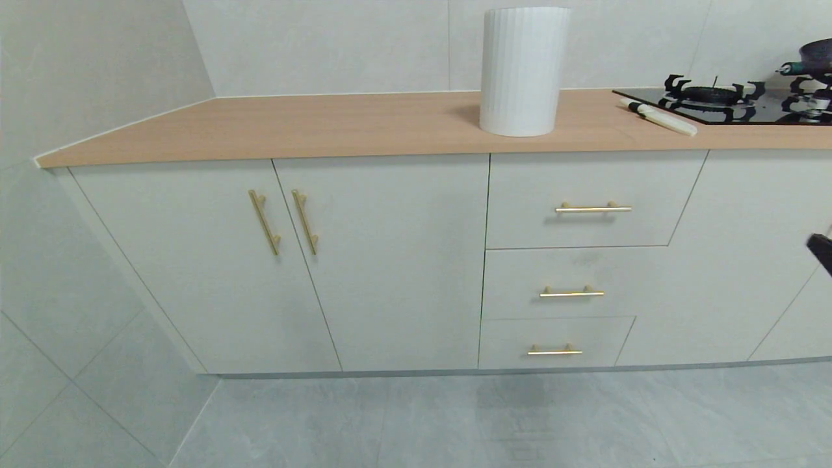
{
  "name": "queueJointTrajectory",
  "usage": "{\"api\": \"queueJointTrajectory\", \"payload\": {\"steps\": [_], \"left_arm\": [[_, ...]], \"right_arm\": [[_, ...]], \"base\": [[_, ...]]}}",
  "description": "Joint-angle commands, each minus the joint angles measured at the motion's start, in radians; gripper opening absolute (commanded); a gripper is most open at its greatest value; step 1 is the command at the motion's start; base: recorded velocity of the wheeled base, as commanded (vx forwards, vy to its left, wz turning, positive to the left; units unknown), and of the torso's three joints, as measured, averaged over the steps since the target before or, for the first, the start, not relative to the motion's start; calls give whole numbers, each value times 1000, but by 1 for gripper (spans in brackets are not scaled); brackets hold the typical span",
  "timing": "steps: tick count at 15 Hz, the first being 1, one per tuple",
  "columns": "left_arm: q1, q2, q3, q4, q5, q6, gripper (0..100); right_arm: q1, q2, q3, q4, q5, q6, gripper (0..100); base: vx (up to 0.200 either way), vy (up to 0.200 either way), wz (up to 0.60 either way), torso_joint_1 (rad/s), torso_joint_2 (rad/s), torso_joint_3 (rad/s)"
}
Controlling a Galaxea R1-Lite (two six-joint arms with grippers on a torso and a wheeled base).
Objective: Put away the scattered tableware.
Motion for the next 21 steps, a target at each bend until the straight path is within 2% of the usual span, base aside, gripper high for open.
{"api": "queueJointTrajectory", "payload": {"steps": [1, 4, 6, 8, 10, 12, 15, 19, 21], "left_arm": [[0, 0, 0, 0, 1, -1, 100], [0, 0, 0, 0, 1, -1, 100], [0, 0, 0, 0, 1, -1, 100], [0, 0, 0, 0, 1, -1, 100], [0, 0, 0, 0, 1, -1, 100], [0, 0, 0, 0, 1, -1, 100], [0, 0, 0, 0, 1, -1, 100], [0, 0, 0, 0, 1, -1, 100], [0, 0, 0, 0, 1, -1, 100]], "right_arm": [[-45, -501, 129, 247, -4, -97, 100], [-54, -771, 85, 569, -18, -126, 100], [-88, -863, 60, 643, -52, -163, 100], [-137, -963, 85, 655, -49, -207, 100], [-137, -967, 158, 640, -27, -198, 100], [-137, -967, 277, 589, 123, -92, 100], [-137, -967, 416, 517, 269, -60, 100], [-137, -967, 413, 610, 381, -14, 100], [-137, -967, 415, 600, 381, -18, 100]], "base": [[0, 0, 0, 0, 0, 0], [0, 0, 0, 0, 0, 0], [0, 0, 0, 0, 0, 0], [0, 0, 0, 0, 0, 0], [0, 0, 0, 0, 0, 0], [0, 0, 0, 0, 0, 0], [0, 0, 0, 0, 0, 0], [0, 0, 0, 0, 0, 0], [0, 0, 0, 0, 0, 0]]}}
